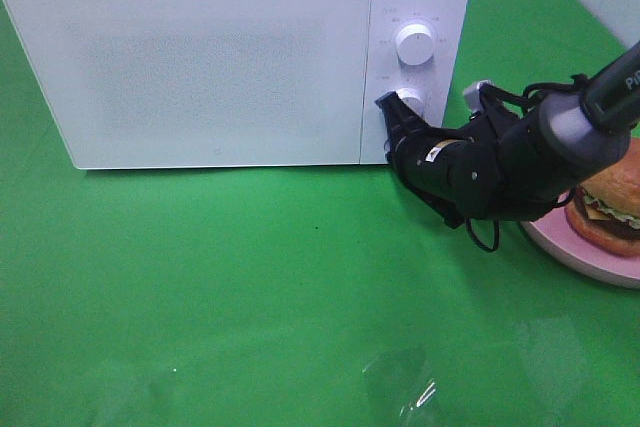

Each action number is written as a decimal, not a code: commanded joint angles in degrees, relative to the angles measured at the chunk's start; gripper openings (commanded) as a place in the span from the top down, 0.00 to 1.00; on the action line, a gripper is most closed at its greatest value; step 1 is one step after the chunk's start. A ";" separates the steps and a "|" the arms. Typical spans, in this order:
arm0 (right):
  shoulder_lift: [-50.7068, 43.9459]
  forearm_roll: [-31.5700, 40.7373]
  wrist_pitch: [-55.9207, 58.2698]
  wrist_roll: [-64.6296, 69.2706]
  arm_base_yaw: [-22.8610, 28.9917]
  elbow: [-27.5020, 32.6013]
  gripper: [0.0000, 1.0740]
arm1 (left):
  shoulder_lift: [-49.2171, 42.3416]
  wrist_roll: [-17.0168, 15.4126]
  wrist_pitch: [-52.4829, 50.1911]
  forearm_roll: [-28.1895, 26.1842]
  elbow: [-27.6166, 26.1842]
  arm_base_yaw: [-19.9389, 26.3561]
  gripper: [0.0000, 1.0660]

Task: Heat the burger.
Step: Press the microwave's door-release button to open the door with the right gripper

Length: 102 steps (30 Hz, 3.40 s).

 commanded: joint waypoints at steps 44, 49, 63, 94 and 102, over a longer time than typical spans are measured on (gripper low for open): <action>-1.09 4.18 -35.24 -5.50 -1.32 0.57 1.00 | -1.32 0.11 -0.74 -0.11 0.11 -0.23 1.00; -0.80 3.50 -38.04 -2.98 -1.32 -0.11 1.00 | -1.32 0.11 -0.74 -0.11 0.11 -0.23 1.00; -0.80 3.50 -37.30 -2.98 -1.32 -5.16 1.00 | -1.32 0.11 -0.74 -0.11 0.11 -0.23 1.00; -1.26 3.67 -26.30 15.41 -1.32 -1.49 1.00 | -1.32 0.11 -0.74 -0.11 0.11 -0.23 1.00; 1.03 5.04 -21.89 17.48 -1.32 -7.22 1.00 | -1.32 0.11 -0.74 -0.11 0.11 -0.23 1.00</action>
